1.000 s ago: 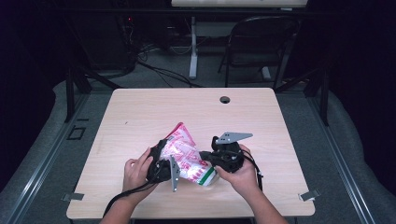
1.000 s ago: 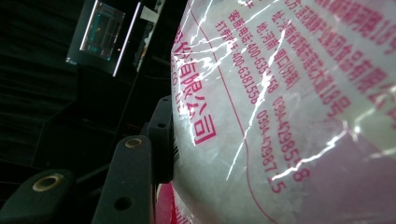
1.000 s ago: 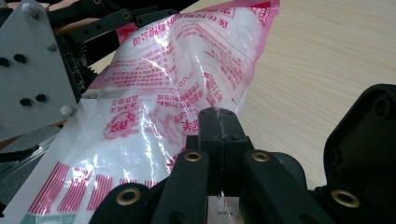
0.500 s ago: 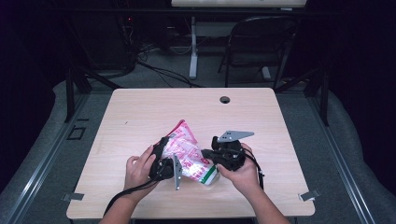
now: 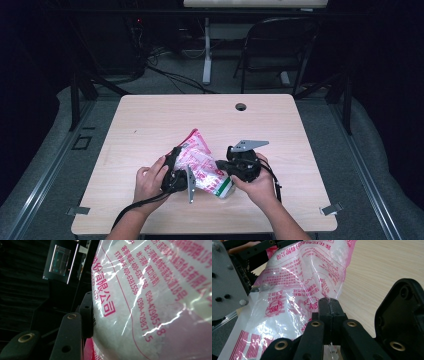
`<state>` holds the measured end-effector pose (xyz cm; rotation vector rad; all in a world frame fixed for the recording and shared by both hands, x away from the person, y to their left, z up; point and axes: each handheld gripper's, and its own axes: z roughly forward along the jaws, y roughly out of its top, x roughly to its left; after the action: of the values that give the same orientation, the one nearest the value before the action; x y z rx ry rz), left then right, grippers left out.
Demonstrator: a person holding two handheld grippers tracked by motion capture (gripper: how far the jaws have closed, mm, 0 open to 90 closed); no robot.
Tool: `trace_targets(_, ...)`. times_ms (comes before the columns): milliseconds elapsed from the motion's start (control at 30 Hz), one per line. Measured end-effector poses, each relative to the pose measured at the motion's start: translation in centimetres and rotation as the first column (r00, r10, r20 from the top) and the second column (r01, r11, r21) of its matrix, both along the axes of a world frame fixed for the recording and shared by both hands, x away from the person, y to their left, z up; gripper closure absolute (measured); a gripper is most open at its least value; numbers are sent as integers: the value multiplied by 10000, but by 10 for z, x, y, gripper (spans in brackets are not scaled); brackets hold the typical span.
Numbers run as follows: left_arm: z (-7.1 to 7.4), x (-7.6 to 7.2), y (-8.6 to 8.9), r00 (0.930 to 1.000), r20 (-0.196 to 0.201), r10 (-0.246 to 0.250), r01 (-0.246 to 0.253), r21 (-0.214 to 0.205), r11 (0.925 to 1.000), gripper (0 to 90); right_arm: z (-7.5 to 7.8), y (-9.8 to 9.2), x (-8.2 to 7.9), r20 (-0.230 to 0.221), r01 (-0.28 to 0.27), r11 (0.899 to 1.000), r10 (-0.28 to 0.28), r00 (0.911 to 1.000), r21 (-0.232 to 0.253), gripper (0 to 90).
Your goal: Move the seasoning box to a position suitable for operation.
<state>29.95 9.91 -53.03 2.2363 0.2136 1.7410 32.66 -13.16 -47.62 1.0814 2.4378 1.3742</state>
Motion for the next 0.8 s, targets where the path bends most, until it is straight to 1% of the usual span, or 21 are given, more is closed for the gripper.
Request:
trace_targets(100, 0, -1, 0, 10000, 86, -12, 11, 80, 10000, 590, 0, 0, 0, 5, 27, 10000, -27, 10000, 28, 900)
trace_targets(400, 1, -2, -2, 9999, 115, 20, -24, 299, 9996, 592, -1, 0, 0, -22, 48, 10000, -48, 10000, -32, 900)
trace_targets(467, 2, -2, -2, 9998, 181, 0, -7, 408, 9992, 592, -1, -1, 1, -21, 54, 10000, -54, 10000, -21, 900)
trace_targets(800, 4, -2, -2, 9996, 288, -3, -17, 672, 9977, 593, -2, -1, 1, -15, 66, 10000, -66, 10000, -22, 900)
